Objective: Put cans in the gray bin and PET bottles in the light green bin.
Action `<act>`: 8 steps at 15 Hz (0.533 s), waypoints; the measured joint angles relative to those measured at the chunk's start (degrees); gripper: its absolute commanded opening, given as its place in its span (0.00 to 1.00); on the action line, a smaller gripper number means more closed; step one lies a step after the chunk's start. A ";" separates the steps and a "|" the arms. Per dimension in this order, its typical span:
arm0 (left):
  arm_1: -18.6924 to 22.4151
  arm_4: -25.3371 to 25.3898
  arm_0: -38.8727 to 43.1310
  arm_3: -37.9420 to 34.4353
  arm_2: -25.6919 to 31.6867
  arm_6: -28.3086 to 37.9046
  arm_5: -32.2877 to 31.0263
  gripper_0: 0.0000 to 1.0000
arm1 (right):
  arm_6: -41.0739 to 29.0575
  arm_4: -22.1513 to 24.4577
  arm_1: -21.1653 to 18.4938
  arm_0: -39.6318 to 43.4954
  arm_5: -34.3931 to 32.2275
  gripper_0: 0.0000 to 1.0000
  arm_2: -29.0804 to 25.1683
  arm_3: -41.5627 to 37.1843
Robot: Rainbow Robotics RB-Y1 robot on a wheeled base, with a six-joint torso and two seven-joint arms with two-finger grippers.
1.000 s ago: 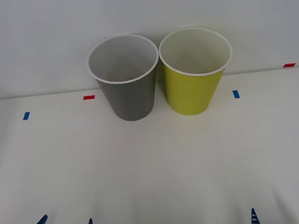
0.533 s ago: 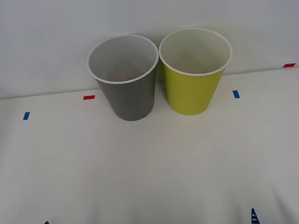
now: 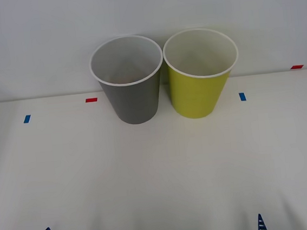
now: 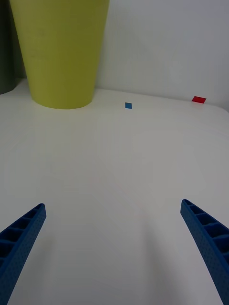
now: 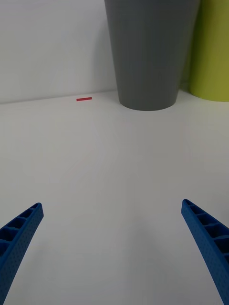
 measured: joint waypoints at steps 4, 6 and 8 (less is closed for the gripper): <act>0.00 0.00 0.00 0.00 0.00 0.00 0.00 1.00 | 0.00 0.00 0.00 0.00 0.00 0.98 0.00 0.00; 0.00 0.01 0.00 0.00 0.00 0.00 0.00 1.00 | 0.00 0.00 0.00 0.00 0.00 0.98 0.00 0.00; 0.00 0.01 0.00 0.00 0.00 0.00 0.00 1.00 | 0.00 0.00 0.00 0.00 0.00 0.98 0.00 0.00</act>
